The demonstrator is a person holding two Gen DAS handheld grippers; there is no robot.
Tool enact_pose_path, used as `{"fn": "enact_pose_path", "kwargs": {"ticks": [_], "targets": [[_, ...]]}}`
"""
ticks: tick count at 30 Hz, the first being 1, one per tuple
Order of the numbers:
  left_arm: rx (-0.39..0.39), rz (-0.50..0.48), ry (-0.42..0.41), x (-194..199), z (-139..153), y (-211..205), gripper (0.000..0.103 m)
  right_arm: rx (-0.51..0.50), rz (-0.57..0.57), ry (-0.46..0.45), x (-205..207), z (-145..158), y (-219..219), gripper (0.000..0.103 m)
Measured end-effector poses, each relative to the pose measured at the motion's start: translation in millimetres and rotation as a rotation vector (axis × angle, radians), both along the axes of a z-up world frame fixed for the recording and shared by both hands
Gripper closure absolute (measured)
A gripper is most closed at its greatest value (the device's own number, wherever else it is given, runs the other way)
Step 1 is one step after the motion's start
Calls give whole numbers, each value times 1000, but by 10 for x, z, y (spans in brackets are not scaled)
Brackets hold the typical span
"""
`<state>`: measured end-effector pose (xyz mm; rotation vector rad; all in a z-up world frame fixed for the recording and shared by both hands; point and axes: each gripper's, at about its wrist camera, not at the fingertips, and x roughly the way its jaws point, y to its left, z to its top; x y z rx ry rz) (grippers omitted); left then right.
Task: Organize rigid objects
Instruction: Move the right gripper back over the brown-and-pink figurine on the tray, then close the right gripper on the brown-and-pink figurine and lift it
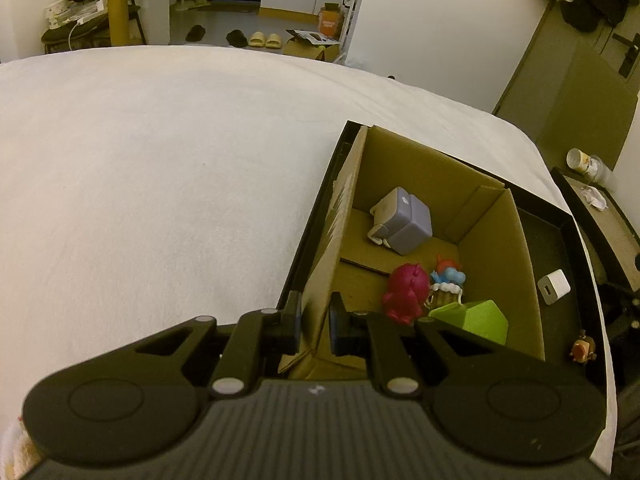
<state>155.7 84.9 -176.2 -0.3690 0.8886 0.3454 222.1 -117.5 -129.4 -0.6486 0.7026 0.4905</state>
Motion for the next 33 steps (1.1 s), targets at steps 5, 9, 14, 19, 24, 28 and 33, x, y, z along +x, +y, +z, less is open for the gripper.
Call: {"fn": "enact_pose_path", "kwargs": {"ticks": [5, 9, 14, 19, 24, 28, 33], "targets": [[5, -4, 4, 5, -5, -2, 91, -34, -16, 3, 54, -89, -137, 40], [13, -6, 5, 6, -7, -1, 91, -40, -34, 20, 88, -173, -244, 40], [20, -8, 8, 12, -18, 0, 91, -57, -50, 46, 87, -323, -335, 40], [36, -14, 17, 34, -30, -26, 91, -48, -66, 74, 152, -447, -410, 42], [44, -16, 22, 48, -30, -52, 91, -50, -72, 99, 196, -605, -522, 46], [53, -13, 27, 68, -38, -75, 91, -32, -98, 133, 249, -711, -617, 48], [62, -9, 34, 86, -39, -91, 91, -4, -133, 163, 331, -810, -735, 48]]}}
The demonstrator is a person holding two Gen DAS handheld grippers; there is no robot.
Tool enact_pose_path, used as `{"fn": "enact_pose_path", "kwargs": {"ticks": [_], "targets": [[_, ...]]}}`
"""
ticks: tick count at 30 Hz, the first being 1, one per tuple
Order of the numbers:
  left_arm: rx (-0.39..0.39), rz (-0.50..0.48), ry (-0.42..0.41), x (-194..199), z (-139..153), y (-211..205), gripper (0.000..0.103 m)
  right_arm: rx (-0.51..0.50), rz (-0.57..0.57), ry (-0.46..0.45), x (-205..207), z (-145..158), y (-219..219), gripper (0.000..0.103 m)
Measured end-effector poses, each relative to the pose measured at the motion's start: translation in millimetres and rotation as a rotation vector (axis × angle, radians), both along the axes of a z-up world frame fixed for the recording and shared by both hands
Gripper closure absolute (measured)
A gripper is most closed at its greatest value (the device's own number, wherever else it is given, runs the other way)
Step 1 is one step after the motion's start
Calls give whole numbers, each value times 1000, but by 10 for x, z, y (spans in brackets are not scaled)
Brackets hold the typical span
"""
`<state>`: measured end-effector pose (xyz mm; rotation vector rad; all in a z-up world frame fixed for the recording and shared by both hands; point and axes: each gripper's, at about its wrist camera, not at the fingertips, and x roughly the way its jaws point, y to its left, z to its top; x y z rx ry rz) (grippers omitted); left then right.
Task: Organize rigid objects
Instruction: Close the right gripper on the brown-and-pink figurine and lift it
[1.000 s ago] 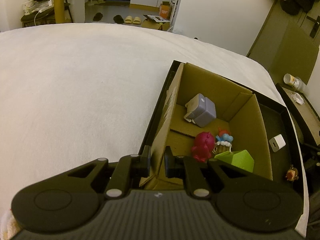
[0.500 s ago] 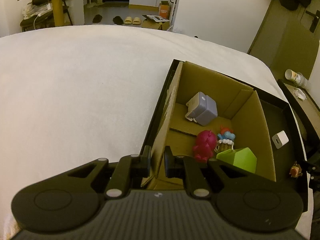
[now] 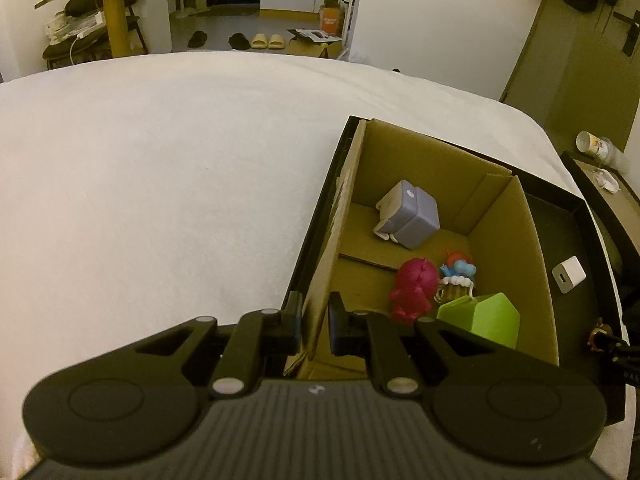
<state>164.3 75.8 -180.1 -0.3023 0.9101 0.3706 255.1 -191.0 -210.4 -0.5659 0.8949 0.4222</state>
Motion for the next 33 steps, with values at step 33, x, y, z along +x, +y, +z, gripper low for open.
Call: {"fn": "enact_pose_path", "kwargs": {"ticks": [33], "targets": [[-14, 4, -5, -13, 1, 31, 91, 111, -55, 28, -57, 398, 181, 59]]}}
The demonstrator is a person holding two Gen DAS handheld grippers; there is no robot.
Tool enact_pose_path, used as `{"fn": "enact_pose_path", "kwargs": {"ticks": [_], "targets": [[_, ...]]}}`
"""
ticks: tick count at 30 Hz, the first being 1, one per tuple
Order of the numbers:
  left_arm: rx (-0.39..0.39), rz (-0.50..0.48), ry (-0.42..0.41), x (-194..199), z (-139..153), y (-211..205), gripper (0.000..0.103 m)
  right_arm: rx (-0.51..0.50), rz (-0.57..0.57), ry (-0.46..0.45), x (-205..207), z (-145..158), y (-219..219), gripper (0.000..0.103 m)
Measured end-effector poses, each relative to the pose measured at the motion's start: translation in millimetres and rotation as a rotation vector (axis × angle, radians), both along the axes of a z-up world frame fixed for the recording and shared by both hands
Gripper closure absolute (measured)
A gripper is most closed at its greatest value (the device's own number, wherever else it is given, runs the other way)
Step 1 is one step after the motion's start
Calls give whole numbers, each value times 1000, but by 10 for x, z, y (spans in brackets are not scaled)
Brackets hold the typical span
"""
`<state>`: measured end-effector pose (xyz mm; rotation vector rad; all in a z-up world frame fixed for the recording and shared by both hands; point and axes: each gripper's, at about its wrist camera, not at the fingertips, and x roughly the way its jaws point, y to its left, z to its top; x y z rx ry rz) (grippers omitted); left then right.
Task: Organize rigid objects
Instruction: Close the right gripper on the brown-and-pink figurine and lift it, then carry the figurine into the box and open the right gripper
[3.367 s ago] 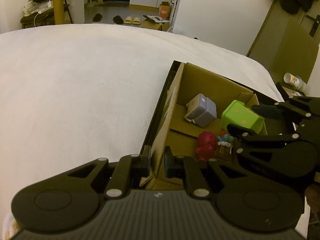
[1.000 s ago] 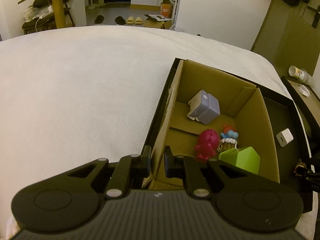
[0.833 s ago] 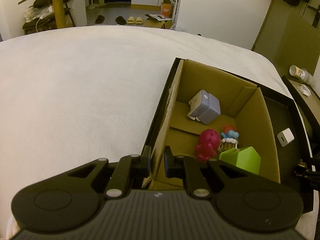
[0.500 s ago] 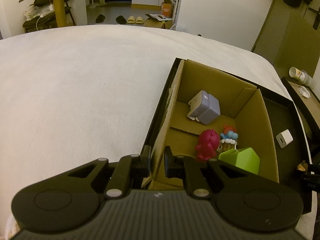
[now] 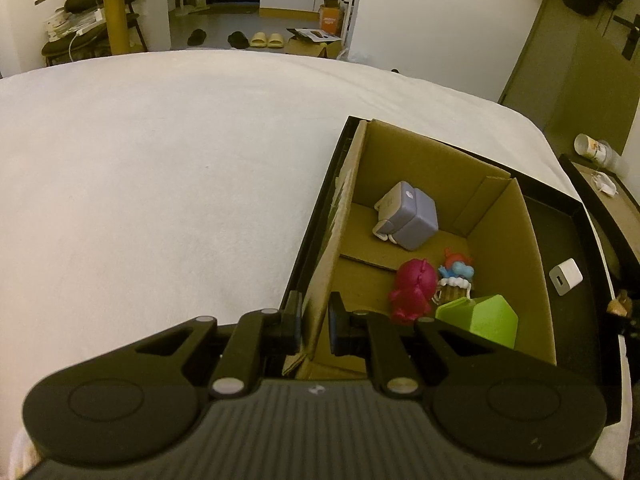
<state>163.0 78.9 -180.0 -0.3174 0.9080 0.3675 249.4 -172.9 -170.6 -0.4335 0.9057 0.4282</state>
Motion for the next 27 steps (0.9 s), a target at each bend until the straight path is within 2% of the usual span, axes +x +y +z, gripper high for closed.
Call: {"fn": "enact_pose_path", "kwargs": {"ticks": [15, 27], "targets": [[-16, -5, -2, 12, 5, 14, 91, 61, 117, -95, -12, 571, 547, 59], [-25, -10, -4, 3, 9, 14, 91, 111, 179, -134, -118, 829, 861, 59]]}}
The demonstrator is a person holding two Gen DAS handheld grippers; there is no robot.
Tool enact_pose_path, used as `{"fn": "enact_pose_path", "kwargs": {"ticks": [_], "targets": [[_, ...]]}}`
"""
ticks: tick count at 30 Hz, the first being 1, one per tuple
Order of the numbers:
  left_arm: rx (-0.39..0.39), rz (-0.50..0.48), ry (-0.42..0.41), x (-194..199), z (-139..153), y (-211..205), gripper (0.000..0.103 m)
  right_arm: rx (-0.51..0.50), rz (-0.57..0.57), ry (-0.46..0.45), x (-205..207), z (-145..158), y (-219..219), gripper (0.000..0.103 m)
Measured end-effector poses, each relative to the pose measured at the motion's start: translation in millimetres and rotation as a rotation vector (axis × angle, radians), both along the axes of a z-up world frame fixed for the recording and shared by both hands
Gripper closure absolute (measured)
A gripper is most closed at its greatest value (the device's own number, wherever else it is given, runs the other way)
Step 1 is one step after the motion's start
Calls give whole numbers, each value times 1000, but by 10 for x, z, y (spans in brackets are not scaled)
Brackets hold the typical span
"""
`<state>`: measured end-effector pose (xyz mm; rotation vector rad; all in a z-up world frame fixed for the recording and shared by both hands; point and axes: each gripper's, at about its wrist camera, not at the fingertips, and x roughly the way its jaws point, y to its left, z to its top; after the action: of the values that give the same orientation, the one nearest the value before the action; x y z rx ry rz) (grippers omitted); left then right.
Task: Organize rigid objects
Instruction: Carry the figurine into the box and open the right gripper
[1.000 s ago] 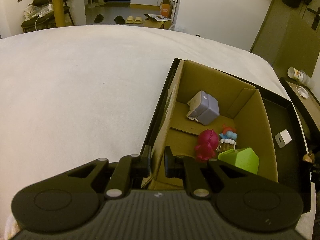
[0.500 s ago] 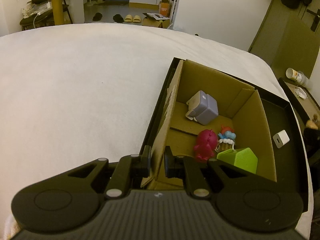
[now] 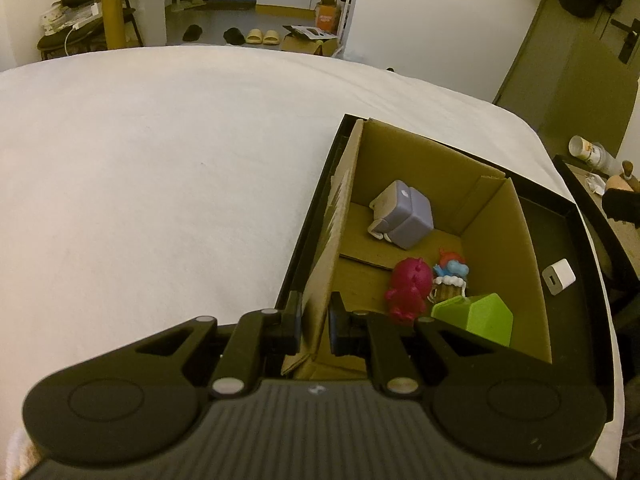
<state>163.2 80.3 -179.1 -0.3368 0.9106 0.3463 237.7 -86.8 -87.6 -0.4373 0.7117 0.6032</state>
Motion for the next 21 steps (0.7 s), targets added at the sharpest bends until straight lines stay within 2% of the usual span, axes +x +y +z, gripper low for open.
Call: {"fn": "enact_pose_path", "kwargs": {"ticks": [11, 21], "targets": [[-3, 2, -5, -5, -13, -5, 91, 38, 80, 23, -118, 5, 258, 59], [-21, -3, -15, -22, -3, 23, 91, 48, 140, 79, -155, -174, 538, 59]]}}
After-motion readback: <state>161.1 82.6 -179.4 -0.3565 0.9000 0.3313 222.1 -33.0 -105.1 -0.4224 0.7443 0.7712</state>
